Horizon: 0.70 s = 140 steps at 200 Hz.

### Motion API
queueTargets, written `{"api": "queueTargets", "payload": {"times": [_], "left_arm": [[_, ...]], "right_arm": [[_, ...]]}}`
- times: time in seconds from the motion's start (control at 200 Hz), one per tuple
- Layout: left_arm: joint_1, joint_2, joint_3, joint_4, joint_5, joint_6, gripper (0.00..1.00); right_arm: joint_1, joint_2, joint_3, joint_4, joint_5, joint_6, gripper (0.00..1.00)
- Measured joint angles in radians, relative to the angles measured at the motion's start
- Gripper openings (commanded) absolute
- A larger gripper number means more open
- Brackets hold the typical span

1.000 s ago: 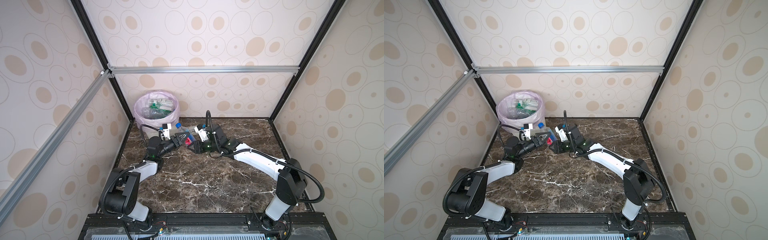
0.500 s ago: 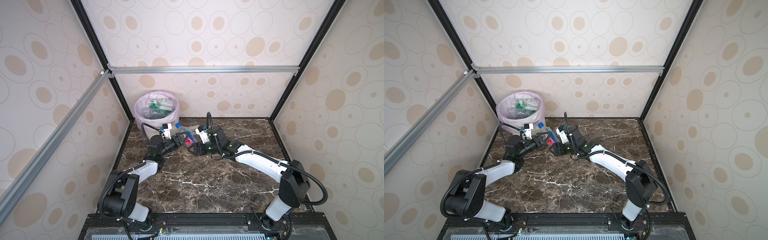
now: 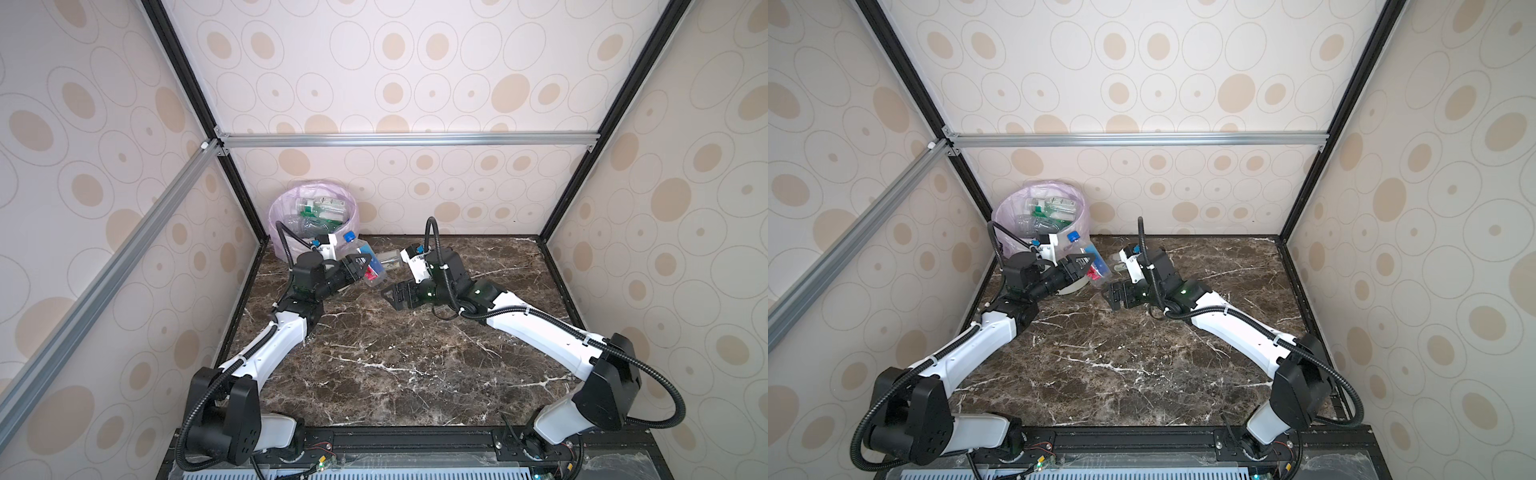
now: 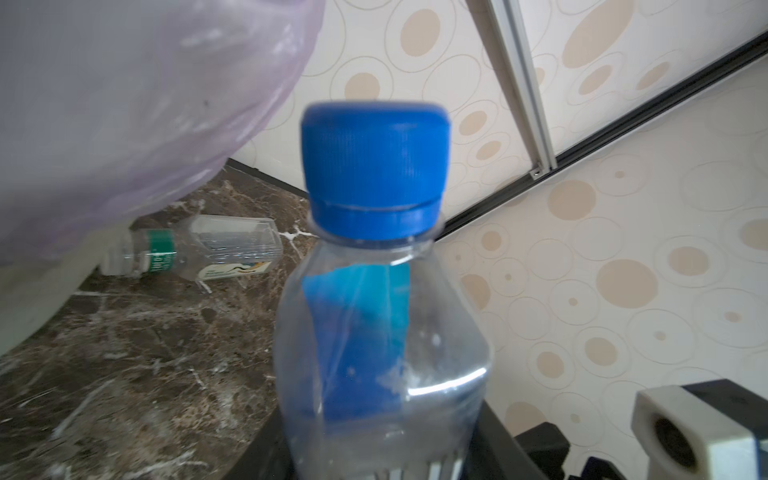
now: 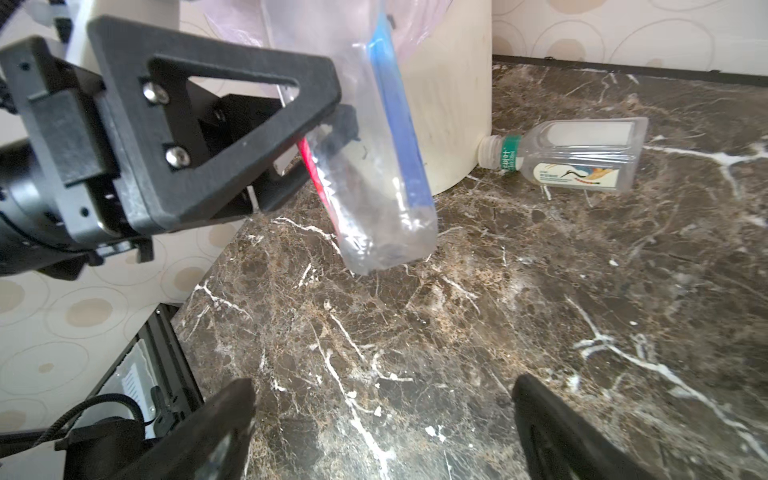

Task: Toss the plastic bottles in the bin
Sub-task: 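Carry the FIJI bottle over the bin with the left gripper while the right releases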

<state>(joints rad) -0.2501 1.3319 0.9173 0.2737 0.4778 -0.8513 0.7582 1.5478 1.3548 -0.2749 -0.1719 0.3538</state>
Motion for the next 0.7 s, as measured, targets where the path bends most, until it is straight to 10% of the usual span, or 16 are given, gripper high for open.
{"api": "queueTargets", "payload": {"times": [0.7], "left_arm": [[0.175,-0.004,0.557,-0.315,-0.06,-0.082,0.45]], "right_arm": [[0.0,0.164,0.457,-0.12,0.137,-0.091,1.0]]}}
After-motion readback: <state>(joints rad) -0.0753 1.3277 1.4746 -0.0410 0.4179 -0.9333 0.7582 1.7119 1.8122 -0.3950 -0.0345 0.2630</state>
